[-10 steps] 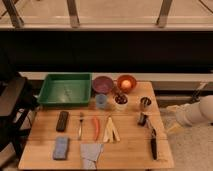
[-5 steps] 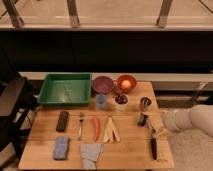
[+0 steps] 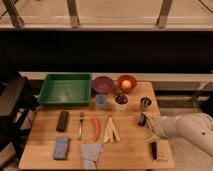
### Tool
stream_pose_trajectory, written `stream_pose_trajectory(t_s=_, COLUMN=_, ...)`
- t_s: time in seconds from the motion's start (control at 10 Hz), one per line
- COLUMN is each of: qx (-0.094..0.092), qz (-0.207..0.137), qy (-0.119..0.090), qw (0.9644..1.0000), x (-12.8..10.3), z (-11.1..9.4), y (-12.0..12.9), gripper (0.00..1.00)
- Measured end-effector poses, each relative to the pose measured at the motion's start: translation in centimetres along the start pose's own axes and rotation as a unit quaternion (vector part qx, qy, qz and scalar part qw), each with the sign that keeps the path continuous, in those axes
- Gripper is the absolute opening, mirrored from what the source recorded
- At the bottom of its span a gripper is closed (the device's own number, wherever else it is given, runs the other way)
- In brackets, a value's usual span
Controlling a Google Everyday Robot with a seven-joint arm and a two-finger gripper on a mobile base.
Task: Place fork in metal cup
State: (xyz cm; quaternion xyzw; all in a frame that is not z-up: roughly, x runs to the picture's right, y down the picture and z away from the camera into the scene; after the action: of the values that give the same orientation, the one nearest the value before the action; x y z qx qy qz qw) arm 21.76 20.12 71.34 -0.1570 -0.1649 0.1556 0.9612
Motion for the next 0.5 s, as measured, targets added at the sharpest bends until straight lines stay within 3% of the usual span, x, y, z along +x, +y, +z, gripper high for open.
stream_pose_trajectory(t_s=0.3, qx=0.004, qz=-0.025, qy=-0.007, qw=0.9997, x=-2.4, z=0.6, y=0.2, gripper=0.74)
stream_pose_trajectory(t_s=0.5, qx=-0.005, qz=-0.041, qy=-0.019, qw=0.9990, x=-4.6, z=1.5, y=0.8, gripper=0.74)
